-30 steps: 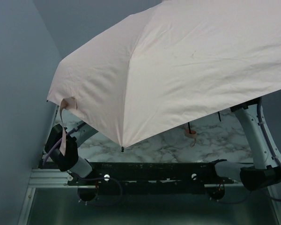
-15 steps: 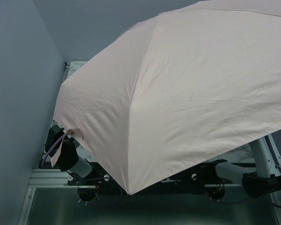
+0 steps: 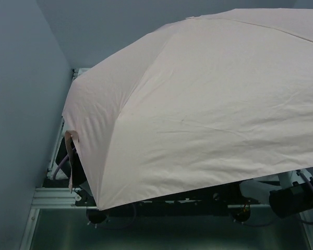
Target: Put away the umbrella
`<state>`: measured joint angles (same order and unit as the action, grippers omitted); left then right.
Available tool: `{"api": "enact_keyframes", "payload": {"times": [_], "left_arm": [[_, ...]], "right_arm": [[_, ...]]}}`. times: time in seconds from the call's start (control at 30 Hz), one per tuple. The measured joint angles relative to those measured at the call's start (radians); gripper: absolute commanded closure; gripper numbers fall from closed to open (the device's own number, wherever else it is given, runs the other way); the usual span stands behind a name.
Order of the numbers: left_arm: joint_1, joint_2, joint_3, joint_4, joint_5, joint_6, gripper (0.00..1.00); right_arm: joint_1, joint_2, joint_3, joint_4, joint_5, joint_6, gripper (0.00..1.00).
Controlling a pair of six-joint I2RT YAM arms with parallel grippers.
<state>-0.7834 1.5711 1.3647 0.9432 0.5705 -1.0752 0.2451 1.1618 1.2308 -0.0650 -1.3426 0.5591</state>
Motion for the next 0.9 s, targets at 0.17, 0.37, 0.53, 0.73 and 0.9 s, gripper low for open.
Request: {"api": "enact_keyframes", "payload": {"times": [0.17, 0.37, 0.53, 0.73, 0.9], "left_arm": [[0.008, 0.023, 0.002, 0.061, 0.029, -0.033, 1.0], [0.011, 0.026, 0.002, 0.113, 0.033, -0.052, 1.0], [0.013, 0.028, 0.002, 0.12, 0.031, -0.096, 0.72], [0.008, 0.003, -0.037, 0.133, 0.017, -0.096, 0.33], [0.006, -0.076, -0.128, 0.132, -0.054, -0.089, 0.13]], "right_arm": [[0.002, 0.027, -0.105, 0.44, -0.064, 0.395, 0.57], [0.005, 0.032, -0.107, 0.663, -0.094, 0.593, 0.99], [0.008, 0.026, -0.101, 0.698, -0.11, 0.602, 0.99], [0.007, 0.03, 0.017, 0.34, -0.079, 0.333, 0.99], [0.003, 0.036, 0.149, -0.029, 0.01, 0.029, 0.99]]}}
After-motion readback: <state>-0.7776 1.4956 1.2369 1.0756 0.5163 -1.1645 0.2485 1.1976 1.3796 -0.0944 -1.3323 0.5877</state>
